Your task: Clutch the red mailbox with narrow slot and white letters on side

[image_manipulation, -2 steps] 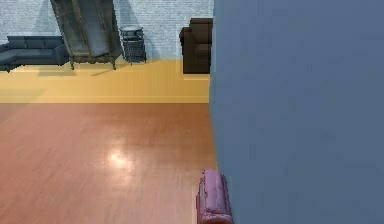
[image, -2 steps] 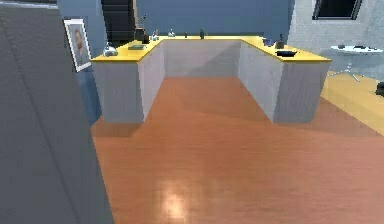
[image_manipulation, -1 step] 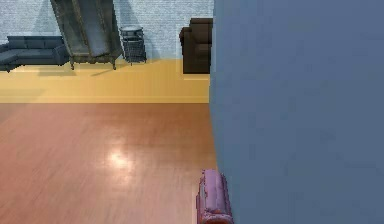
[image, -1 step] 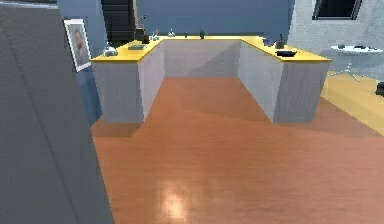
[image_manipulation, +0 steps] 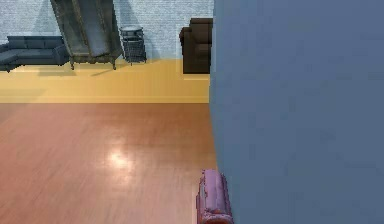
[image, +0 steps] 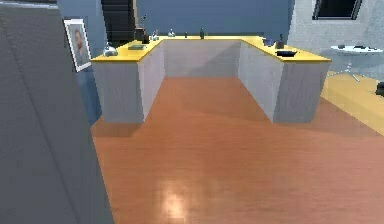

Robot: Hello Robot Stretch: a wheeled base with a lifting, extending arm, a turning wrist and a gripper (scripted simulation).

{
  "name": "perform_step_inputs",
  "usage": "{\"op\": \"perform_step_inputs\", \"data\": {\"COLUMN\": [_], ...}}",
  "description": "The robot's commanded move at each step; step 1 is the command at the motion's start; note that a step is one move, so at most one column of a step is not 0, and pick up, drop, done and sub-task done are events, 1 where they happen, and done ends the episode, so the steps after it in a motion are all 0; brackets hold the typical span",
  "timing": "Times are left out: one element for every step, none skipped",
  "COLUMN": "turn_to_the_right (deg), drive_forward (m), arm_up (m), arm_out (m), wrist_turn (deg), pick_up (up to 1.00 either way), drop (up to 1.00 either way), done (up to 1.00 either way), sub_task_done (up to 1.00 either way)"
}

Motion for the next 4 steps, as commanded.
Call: {"op": "perform_step_inputs", "data": {"turn_to_the_right": [0.0, 0.0, 0.0, 0.0], "drive_forward": [0.00, 0.00, 0.00, 0.00], "arm_up": [0.00, 0.00, 0.00, 0.00], "arm_out": [0.00, 0.00, 0.00, 0.00], "wrist_turn": [45.0, 45.0, 45.0, 21.0], "pick_up": [0.00, 0.00, 0.00, 0.00], "drop": [0.00, 0.00, 0.00, 0.00], "done": [0.00, 0.00, 0.00, 0.00], "sub_task_done": [0.00, 0.00, 0.00, 0.00]}}
